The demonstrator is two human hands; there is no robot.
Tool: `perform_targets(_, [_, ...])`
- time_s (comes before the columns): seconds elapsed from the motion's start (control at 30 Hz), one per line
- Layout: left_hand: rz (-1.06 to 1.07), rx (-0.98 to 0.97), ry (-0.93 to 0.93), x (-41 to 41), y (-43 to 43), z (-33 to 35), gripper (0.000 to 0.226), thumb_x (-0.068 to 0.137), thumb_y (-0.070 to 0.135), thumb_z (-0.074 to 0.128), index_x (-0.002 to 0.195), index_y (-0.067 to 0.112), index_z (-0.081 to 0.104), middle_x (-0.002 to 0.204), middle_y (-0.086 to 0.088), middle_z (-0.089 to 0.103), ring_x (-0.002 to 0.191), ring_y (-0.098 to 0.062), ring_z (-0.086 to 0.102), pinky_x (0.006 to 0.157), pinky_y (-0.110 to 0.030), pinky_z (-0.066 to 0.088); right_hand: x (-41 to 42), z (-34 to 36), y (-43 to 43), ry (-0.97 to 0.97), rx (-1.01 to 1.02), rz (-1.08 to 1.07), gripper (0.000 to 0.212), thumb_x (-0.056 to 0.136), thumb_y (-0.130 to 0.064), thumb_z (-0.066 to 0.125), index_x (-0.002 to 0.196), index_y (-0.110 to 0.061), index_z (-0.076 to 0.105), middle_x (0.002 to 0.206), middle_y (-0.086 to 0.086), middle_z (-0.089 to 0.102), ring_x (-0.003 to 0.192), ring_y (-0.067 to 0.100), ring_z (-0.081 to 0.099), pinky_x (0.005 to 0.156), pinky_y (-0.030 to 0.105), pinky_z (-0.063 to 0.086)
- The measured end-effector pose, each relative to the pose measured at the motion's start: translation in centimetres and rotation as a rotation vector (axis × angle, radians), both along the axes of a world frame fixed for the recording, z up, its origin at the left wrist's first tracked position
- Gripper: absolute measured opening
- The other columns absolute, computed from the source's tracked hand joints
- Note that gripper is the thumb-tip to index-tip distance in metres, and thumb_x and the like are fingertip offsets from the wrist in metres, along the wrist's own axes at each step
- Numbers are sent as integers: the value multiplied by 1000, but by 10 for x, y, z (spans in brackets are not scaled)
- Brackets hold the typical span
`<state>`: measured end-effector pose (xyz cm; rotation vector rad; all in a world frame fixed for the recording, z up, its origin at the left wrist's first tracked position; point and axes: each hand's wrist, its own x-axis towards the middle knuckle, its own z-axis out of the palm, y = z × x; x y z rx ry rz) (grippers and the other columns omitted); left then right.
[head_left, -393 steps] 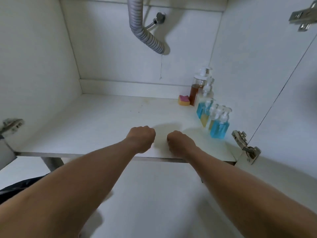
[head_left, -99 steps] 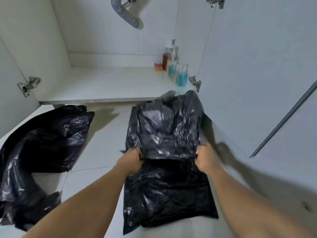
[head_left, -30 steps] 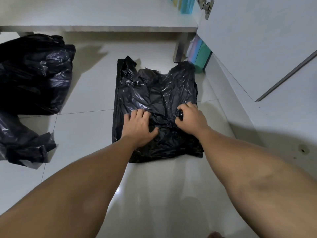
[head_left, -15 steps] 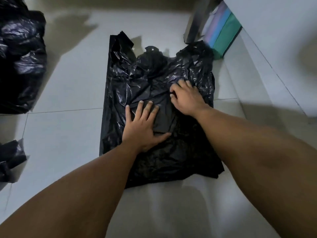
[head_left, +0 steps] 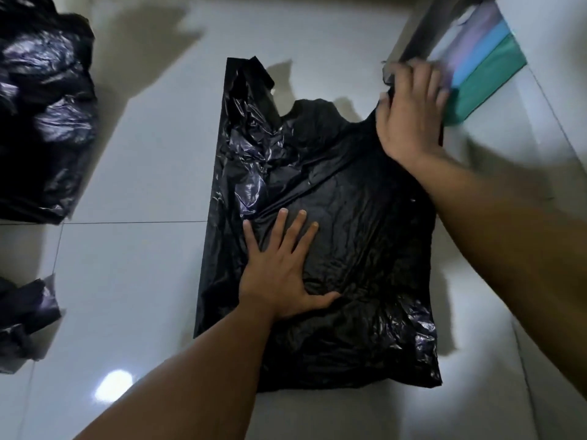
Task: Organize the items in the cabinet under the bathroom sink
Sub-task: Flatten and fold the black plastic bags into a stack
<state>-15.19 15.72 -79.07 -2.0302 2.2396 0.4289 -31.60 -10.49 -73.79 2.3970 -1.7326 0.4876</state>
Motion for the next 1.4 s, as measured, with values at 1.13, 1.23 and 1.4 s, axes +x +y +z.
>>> perform_targets(1.13, [-15,30,103,5,-5,-4,117,67,97,28,160,28,14,168,0,3,153,-27,-16,108,-78,-9,254,-39,16,-242,513,539,66,98,-54,42,156,-28,27,165,-1,17,150,24,19,118,57,21])
perform_targets(1.23, [-5,19,119,6,-5,-4,119,66,98,29,160,28,12,168,1,0,153,-27,-16,108,-77,-8,242,-16,24,-454,250,445,53,96,-40,49,145,-17,49,148,6,45,135,26,42,105,49,42])
perform_targets(1.4, [-4,24,77,6,-5,-2,123,64,99,26,161,27,1,168,1,-8,151,-25,-23,108,-76,-9,136,-23,77,-450,208,105,25,96,-33,54,114,-21,67,116,2,60,112,26,52,88,47,46])
